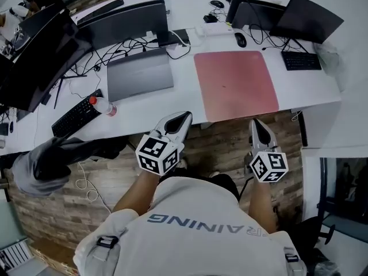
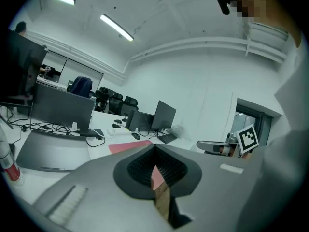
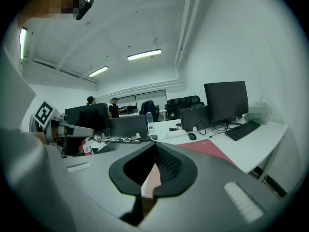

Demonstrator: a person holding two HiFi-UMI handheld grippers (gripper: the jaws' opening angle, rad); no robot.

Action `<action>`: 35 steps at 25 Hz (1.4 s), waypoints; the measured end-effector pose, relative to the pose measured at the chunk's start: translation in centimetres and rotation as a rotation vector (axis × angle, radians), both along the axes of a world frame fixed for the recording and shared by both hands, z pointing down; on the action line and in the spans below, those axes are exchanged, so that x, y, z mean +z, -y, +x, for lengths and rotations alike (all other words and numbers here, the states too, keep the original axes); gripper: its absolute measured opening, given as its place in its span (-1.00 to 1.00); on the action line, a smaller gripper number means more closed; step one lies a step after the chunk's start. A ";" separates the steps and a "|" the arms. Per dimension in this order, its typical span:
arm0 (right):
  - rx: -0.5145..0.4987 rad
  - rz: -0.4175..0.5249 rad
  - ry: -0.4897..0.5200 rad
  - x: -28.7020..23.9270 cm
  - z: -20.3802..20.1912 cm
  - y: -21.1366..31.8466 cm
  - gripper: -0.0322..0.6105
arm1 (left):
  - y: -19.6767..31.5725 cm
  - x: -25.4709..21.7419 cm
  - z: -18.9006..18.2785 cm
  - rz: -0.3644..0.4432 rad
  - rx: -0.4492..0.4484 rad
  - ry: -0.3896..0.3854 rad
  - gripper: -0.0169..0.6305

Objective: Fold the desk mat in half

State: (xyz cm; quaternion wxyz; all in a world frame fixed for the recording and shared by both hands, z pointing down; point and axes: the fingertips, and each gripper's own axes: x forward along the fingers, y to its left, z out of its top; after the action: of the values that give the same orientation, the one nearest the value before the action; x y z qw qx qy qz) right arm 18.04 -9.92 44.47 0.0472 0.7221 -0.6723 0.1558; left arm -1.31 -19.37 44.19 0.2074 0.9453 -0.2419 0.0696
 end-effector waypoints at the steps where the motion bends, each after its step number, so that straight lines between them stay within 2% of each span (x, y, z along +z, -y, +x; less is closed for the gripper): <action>1: -0.012 -0.002 0.004 0.2 0.4 0.4 -0.85 | 0.2 0.2 0.3 -0.001 -0.013 0.005 -0.94; 8: -0.154 0.000 0.037 1.6 4.4 3.8 -0.85 | 1.2 1.0 2.8 -0.002 -0.168 0.045 -0.94; 16: -0.341 0.000 0.035 2.1 11.3 7.6 -0.85 | 0.5 0.1 6.9 -0.023 -0.370 0.049 -0.94; 19: -0.390 -0.011 0.038 2.5 12.4 8.8 -0.85 | 0.4 0.1 7.4 -0.018 -0.426 0.061 -0.94; 25: -0.466 -0.050 0.048 3.9 9.4 9.6 -0.85 | 0.2 0.9 5.6 -0.025 -0.484 0.079 -0.94; 29: -0.513 -0.082 -0.041 4.7 6.2 10.4 -0.84 | 0.9 1.5 3.9 -0.034 -0.486 0.072 -0.94; 30: -0.526 -0.099 -0.076 5.2 5.6 10.5 -0.82 | 0.8 1.7 3.6 -0.039 -0.481 0.070 -0.94; 32: -0.556 -0.144 -0.136 6.4 4.2 10.8 -0.61 | 0.6 2.2 2.6 -0.053 -0.473 0.074 -0.94; 35: -0.603 -0.215 -0.171 8.4 1.6 11.6 -0.55 | 0.7 3.0 0.8 -0.077 -0.471 0.077 -0.94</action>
State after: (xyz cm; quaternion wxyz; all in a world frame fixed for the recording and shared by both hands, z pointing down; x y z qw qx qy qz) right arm 19.65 -21.52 52.82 0.2235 0.4920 -0.8290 0.1439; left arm -0.46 -20.12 47.21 0.2444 0.8509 -0.4605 0.0648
